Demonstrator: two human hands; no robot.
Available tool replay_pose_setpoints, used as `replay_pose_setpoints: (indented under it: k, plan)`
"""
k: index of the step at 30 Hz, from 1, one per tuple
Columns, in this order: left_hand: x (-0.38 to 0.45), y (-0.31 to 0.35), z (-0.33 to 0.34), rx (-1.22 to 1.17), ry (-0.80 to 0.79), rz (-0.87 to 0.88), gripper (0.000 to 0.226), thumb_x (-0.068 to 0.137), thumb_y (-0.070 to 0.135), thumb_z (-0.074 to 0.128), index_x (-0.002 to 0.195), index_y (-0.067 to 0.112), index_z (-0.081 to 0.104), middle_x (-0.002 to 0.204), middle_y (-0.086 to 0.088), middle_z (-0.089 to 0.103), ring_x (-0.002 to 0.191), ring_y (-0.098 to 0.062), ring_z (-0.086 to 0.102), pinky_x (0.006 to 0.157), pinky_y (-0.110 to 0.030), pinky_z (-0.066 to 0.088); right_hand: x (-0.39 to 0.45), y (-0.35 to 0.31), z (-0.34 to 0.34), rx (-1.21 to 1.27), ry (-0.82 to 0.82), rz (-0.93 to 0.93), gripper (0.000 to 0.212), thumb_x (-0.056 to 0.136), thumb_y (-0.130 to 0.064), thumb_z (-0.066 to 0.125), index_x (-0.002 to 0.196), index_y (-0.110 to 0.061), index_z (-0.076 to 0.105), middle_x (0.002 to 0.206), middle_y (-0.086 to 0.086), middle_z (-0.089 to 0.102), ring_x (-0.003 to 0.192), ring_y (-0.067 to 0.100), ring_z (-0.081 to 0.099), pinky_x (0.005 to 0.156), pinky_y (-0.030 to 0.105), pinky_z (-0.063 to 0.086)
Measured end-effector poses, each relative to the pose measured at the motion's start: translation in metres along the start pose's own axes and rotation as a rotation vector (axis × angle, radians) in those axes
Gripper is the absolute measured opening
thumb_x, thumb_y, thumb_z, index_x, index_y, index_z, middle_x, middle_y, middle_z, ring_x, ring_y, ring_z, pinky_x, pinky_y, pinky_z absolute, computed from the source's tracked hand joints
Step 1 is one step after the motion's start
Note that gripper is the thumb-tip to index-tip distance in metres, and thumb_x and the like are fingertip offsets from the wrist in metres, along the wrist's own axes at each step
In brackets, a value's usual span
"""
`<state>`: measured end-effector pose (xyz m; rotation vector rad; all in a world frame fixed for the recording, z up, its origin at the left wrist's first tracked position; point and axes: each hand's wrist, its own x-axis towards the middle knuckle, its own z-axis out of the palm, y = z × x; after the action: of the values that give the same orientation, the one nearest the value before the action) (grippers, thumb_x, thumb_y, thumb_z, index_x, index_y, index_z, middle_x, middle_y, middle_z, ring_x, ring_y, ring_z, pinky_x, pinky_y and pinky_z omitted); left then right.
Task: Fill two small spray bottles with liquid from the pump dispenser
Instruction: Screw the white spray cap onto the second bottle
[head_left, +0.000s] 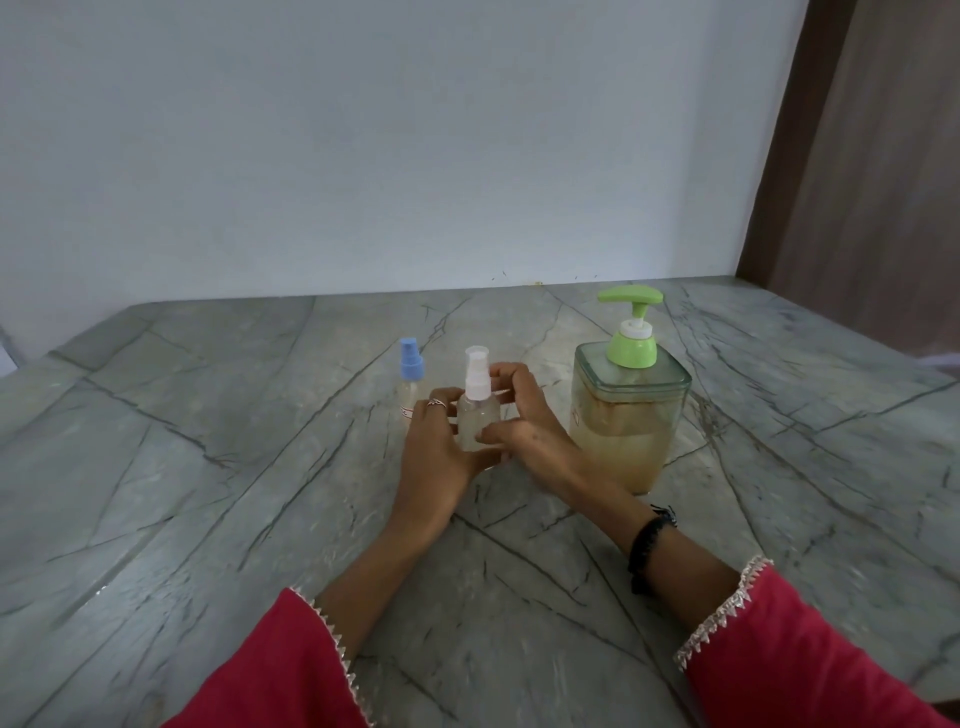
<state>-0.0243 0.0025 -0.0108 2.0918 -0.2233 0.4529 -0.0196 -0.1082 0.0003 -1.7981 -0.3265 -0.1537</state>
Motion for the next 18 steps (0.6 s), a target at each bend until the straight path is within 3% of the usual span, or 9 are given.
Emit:
replay_pose_setpoints:
  k: [3, 8, 14, 18]
  plan:
    - [0.001, -0.003, -0.001, 0.064, 0.000, -0.015, 0.055, 0.068, 0.018, 0.080, 0.113, 0.011, 0.050, 0.101, 0.002, 0.057, 0.093, -0.014, 0.059, 0.068, -0.008, 0.038, 0.001, 0.005, 0.001, -0.099, 0.053, 0.006, 0.053, 0.072, -0.013, 0.074, 0.112, -0.025, 0.042, 0.115, 0.002, 0.044, 0.099, 0.015, 0.045, 0.077, 0.027, 0.044]
    - [0.003, -0.007, -0.007, 0.258, 0.013, -0.025, 0.042, 0.075, 0.028, 0.075, 0.093, 0.018, 0.037, 0.074, 0.007, 0.047, 0.062, -0.002, 0.045, 0.054, -0.010, 0.030, 0.005, 0.009, 0.001, -0.153, 0.128, 0.023, 0.052, 0.074, -0.020, 0.078, 0.116, -0.022, 0.048, 0.112, -0.003, 0.049, 0.072, 0.004, 0.045, 0.060, 0.010, 0.038]
    - [0.004, -0.008, -0.008, 0.228, 0.041, -0.009, 0.021, 0.081, 0.021, 0.068, 0.078, 0.016, 0.048, 0.071, 0.007, 0.052, 0.070, -0.012, 0.054, 0.060, -0.014, 0.037, 0.007, 0.012, 0.002, -0.124, 0.209, 0.006, 0.054, 0.076, -0.013, 0.077, 0.123, -0.017, 0.052, 0.115, -0.001, 0.052, 0.069, 0.003, 0.048, 0.059, 0.002, 0.041]
    - [0.007, -0.009, -0.008, 0.227, 0.035, -0.010, 0.010, 0.084, 0.018, 0.065, 0.090, 0.010, 0.061, 0.083, 0.005, 0.058, 0.074, -0.005, 0.051, 0.061, -0.003, 0.032, 0.010, 0.015, 0.003, -0.141, 0.238, -0.010, 0.054, 0.079, -0.007, 0.074, 0.128, -0.012, 0.051, 0.118, 0.004, 0.053, 0.071, 0.002, 0.049, 0.061, 0.001, 0.041]
